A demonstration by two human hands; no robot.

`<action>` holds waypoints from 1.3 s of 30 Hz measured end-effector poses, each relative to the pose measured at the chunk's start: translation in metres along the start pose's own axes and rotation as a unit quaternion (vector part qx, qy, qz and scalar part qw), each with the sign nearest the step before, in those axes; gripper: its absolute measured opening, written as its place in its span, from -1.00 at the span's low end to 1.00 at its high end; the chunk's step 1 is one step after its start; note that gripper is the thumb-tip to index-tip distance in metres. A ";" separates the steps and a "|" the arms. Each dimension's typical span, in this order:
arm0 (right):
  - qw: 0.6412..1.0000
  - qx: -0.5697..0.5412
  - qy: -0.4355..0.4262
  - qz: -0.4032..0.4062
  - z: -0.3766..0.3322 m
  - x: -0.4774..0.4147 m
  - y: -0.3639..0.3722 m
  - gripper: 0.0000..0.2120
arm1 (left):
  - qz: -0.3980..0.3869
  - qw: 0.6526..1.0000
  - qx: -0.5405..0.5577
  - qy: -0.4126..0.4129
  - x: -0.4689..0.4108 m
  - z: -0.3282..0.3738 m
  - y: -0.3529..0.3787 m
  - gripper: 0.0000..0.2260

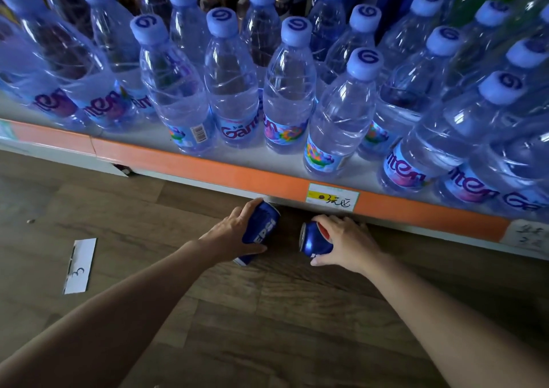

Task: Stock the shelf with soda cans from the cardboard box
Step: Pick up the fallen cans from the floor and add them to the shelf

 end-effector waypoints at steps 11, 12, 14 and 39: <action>0.993 -0.100 0.052 0.033 0.022 0.037 -0.012 -0.20 | -0.034 0.998 -0.037 0.030 0.023 -0.002 -0.003 -0.11; 0.993 -0.100 0.052 0.033 0.022 0.040 -0.015 -0.20 | -0.034 0.998 -0.035 0.036 0.025 0.000 -0.006 -0.11; 0.992 -0.109 0.057 0.029 0.023 0.045 -0.022 -0.21 | -0.033 0.998 -0.031 0.045 0.027 0.007 -0.012 -0.12; 0.997 -0.049 0.064 0.013 -0.041 0.135 -0.266 -0.30 | -0.091 0.978 -0.154 0.104 0.109 0.193 -0.206 -0.15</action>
Point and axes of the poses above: each hand's wrist, its own x-axis away from the middle knuckle, its own y-axis out of the palm, z = x × y, the point moved 5 cm from there along -x, towards the middle knuckle, and after that the axes turned 8 degrees about z, right-handed, at the moved point
